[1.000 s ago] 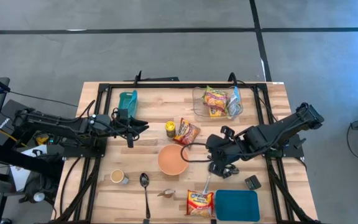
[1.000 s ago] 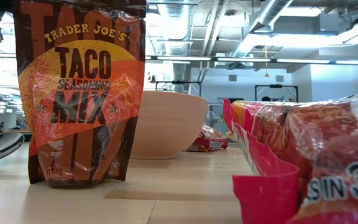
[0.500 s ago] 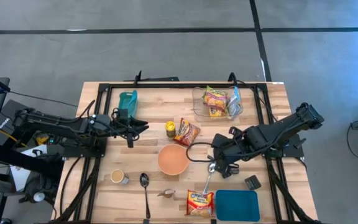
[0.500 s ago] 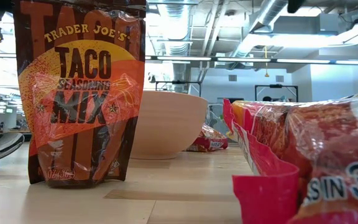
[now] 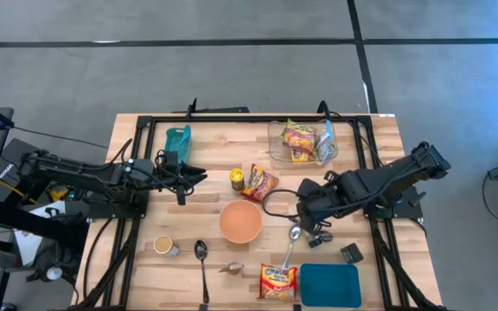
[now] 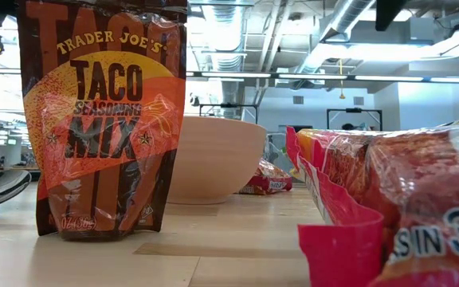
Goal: Pick & Place Food Item
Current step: Put the black seasoning bottle into the dark blue bin
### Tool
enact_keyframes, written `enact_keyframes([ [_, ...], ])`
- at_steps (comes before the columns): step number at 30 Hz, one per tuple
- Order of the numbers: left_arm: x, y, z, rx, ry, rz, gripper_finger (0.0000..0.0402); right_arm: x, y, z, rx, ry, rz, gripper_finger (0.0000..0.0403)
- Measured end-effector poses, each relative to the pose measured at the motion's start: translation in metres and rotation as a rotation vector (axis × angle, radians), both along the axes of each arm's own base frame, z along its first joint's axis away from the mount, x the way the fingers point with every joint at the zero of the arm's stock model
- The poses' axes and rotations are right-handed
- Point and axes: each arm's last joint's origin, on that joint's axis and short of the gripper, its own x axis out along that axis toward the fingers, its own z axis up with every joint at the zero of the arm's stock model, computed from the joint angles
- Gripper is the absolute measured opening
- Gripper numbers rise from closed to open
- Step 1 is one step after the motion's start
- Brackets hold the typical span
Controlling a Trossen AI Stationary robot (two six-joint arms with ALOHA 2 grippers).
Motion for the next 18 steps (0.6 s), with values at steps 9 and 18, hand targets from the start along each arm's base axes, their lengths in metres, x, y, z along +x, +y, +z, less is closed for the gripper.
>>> enact_keyframes([
  [9,0.0,0.0,0.0,0.0,0.0,0.0,0.0092,0.012,0.011,0.002,0.062,-0.134,0.035,0.0],
  [18,0.0,0.0,0.0,0.0,0.001,-0.004,0.0092,0.022,0.025,-0.022,0.088,-0.094,0.05,0.0],
])
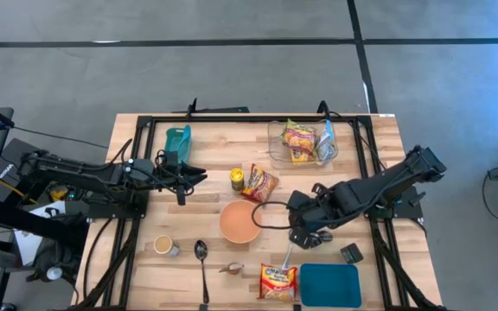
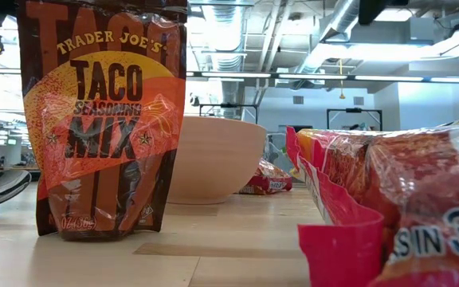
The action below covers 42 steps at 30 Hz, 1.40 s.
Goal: Pick & Place Food Item
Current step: Put the black seasoning bottle into the dark blue bin
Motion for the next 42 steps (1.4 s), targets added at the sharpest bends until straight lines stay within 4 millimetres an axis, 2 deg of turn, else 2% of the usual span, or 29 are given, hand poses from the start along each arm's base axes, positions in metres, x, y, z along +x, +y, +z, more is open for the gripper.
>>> enact_keyframes([
  [5,0.0,0.0,0.0,0.0,0.0,0.001,0.0092,0.003,0.005,-0.035,0.058,-0.014,-0.015,0.0],
  [10,0.0,0.0,0.0,0.0,0.0,0.001,0.0092,-0.004,0.007,-0.057,0.099,0.035,-0.096,0.0],
  [19,0.0,0.0,0.0,0.001,0.0,0.006,0.0092,-0.018,0.006,-0.063,0.111,0.132,-0.281,0.0],
  [24,0.0,0.0,0.0,0.001,0.0,0.006,0.0092,-0.022,0.008,-0.066,0.106,0.153,-0.306,0.0],
  [32,0.0,0.0,0.0,0.001,0.0,0.005,0.0092,-0.03,0.01,-0.091,0.2,0.128,-0.382,0.0],
  [42,0.0,0.0,0.0,0.001,0.0,0.005,0.0092,-0.04,0.023,-0.09,0.219,0.131,-0.397,0.0],
])
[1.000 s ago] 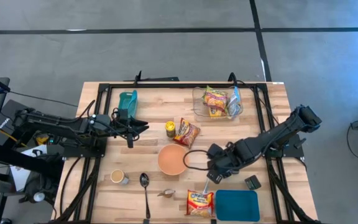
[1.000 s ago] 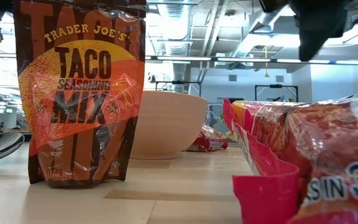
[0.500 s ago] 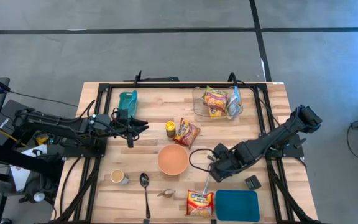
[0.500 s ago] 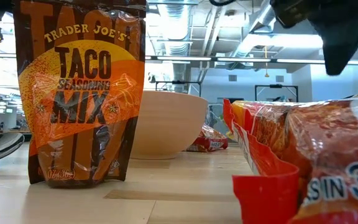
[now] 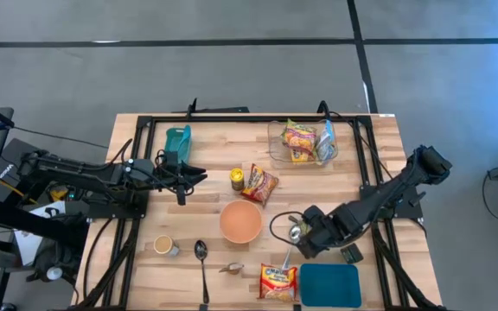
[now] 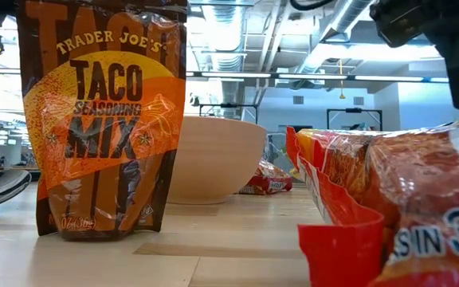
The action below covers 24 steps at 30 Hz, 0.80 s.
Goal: Pick & Place Food Item
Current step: Put the black seasoning bottle into the dark blue bin
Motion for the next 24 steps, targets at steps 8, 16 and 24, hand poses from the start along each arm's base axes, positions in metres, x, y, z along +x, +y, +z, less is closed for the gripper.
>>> enact_keyframes([
  [8,0.0,0.0,0.0,0.0,0.0,0.0,0.0092,-0.01,0.014,-0.002,-0.091,-0.052,-0.055,0.0],
  [16,0.0,0.0,0.0,0.0,0.0,0.0,0.0092,-0.027,0.023,-0.016,-0.126,-0.045,-0.174,0.0],
  [24,0.0,0.0,0.0,0.0,0.0,-0.001,0.0092,-0.034,0.031,-0.042,-0.044,-0.105,-0.207,0.0],
])
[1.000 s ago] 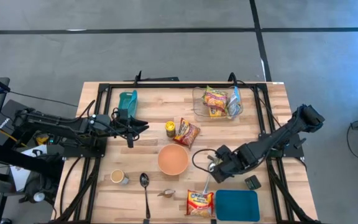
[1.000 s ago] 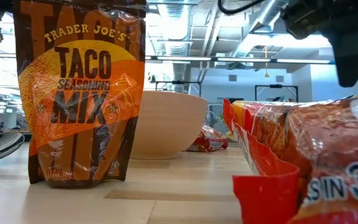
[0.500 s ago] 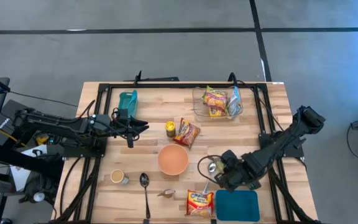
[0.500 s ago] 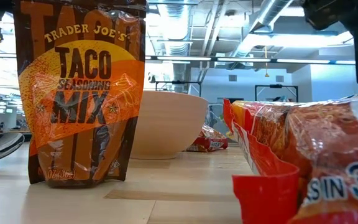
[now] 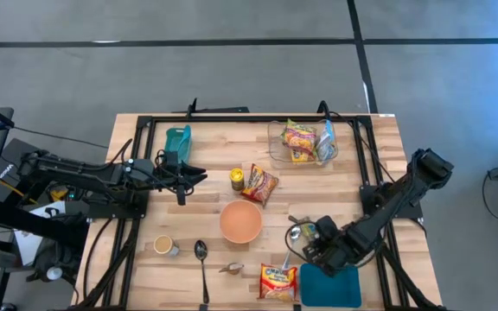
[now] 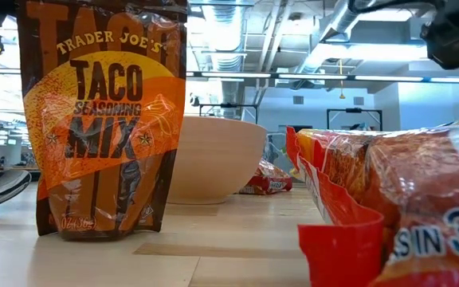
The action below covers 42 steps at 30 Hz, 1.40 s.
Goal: Pick & Place Food Item
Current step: Put the black seasoning bottle into the dark blue bin
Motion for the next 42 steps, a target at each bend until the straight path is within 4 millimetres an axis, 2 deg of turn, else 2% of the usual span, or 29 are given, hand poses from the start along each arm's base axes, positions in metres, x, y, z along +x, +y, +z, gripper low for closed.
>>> enact_keyframes([
  [17,0.0,0.0,0.0,0.0,0.0,0.0,0.0092,-0.0011,0.0004,0.0002,-0.002,0.01,0.014,0.0],
  [21,0.0,0.0,0.0,0.0,0.0,0.0,0.0092,-0.0017,0.0007,-0.0001,0.017,0.032,0.017,0.0016],
  [27,0.0,0.0,0.0,0.0,0.0,0.0,0.0092,-0.002,0.001,-0.0002,0.032,0.046,0.02,0.0082],
  [38,0.0,0.0,0.0,0.0,0.0,0.0,0.0092,-0.0018,0.0007,-0.0002,0.025,0.041,0.02,0.0247],
  [42,0.0,0.0,0.0,0.0,0.0,0.0,0.0092,-0.0002,-0.0014,0.0,-0.002,0.028,0.036,0.0287],
])
